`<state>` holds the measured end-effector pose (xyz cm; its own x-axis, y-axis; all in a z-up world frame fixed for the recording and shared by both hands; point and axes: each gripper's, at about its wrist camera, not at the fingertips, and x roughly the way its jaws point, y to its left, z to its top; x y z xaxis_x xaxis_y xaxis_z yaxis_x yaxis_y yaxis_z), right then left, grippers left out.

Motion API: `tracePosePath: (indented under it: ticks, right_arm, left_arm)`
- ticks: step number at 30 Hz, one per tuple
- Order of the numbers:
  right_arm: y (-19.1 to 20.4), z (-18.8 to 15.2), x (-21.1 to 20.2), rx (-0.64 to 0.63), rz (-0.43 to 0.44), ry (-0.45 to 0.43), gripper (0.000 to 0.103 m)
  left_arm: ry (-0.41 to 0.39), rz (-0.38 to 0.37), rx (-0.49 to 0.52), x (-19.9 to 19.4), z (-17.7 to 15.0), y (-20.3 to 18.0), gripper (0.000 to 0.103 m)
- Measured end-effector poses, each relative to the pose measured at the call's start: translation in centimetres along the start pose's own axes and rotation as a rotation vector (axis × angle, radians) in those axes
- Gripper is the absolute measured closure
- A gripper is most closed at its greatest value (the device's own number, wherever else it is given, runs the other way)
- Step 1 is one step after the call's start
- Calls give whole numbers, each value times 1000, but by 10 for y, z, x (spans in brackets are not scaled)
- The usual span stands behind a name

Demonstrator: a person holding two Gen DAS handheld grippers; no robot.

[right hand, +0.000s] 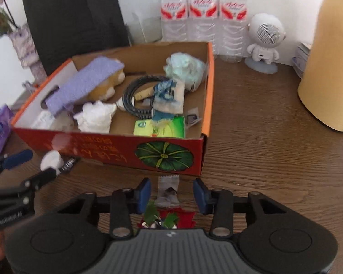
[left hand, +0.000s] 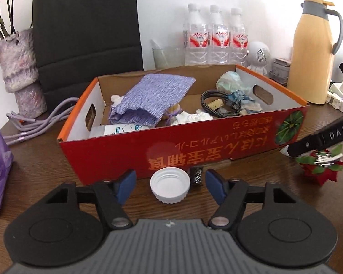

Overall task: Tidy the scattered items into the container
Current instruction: 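Grasp the second white cap with the left gripper while the right grasps a clear packet, then lift the cap and packet off the desk with both grippers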

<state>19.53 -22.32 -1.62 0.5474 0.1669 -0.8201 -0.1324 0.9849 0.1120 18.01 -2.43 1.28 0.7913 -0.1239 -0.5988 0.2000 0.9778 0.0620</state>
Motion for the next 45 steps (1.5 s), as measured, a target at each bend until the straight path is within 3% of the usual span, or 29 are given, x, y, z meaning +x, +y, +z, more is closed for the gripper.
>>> tracePosePath:
  ticks: [1,5,10,14,17,22,24,28,36,45]
  right_arm:
    - [2,0,4,-5,-5,9,66]
    - [10,-1,7,-45,-58,-12,85]
    - [28,-4,-5,-89,-2,-43,87]
    - [41,-8,-45,-103,59,-179,87]
    - [50,-17,-80,-90,57,-279,87]
    - [72,-69,-117,-59,31,-407,87]
    - [85,-101,-123,-66,32,-442,87]
    - [101,-151,-128,-47,21,-426,86]
    - [112,-235,-157,-5,11,-417,87]
    - [116,-288,-182,13,19,-436,86]
  left_arm:
    - [6,0,-9,3,-1,2,47]
    - [9,-10,-25,5,-3,5,61]
    - [-11,-11,-22,-6,-5,3,62]
    - [-62,-1,-58,-37,-7,7,62]
    - [-125,23,-80,-73,-10,8,62]
    - [-236,102,-47,-138,-42,-11,62]
    - [-254,100,-45,-159,-59,-19,62]
    - [-243,58,-81,-193,-89,-27,62]
    - [-226,109,-39,-233,-142,-48,62]
    - [-256,121,2,-263,-170,-71,62]
